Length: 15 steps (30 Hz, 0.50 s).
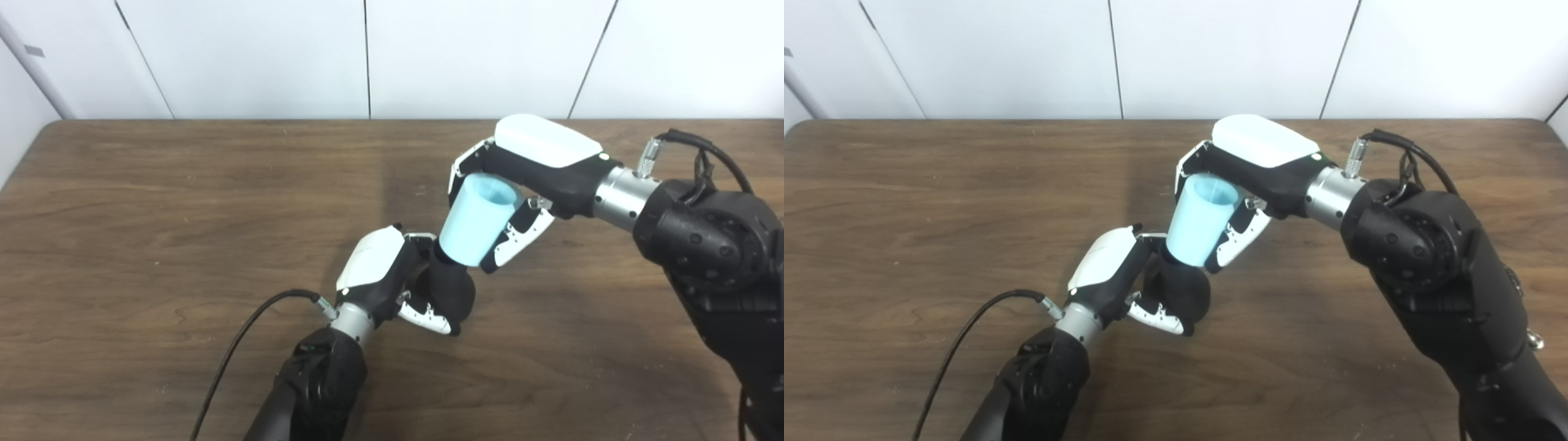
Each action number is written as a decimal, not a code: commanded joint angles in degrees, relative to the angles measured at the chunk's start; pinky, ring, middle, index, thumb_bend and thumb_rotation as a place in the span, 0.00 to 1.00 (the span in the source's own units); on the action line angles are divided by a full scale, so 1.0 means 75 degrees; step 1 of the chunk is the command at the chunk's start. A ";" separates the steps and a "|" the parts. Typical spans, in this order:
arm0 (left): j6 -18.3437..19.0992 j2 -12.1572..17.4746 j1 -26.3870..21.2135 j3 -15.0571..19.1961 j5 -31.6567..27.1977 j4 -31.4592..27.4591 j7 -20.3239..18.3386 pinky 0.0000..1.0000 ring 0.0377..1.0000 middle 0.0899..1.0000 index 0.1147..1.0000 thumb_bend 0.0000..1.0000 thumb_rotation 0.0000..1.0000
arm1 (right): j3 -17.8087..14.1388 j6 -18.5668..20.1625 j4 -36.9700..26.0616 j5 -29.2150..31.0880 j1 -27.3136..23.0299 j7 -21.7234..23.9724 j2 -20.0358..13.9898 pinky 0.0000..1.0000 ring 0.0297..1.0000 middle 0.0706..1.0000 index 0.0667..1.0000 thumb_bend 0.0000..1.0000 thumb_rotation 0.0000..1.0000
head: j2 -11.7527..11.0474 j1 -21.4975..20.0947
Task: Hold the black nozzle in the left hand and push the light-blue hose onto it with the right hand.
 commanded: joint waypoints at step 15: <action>0.0333 -0.0064 0.0425 -0.0266 -0.0084 0.0435 -0.0676 1.00 0.68 0.47 0.40 0.52 0.00 | 0.0018 -0.0360 -0.0122 -0.0251 -0.0103 -0.0435 0.0286 0.81 0.42 0.45 0.45 0.52 0.00 | 0.0062 0.0007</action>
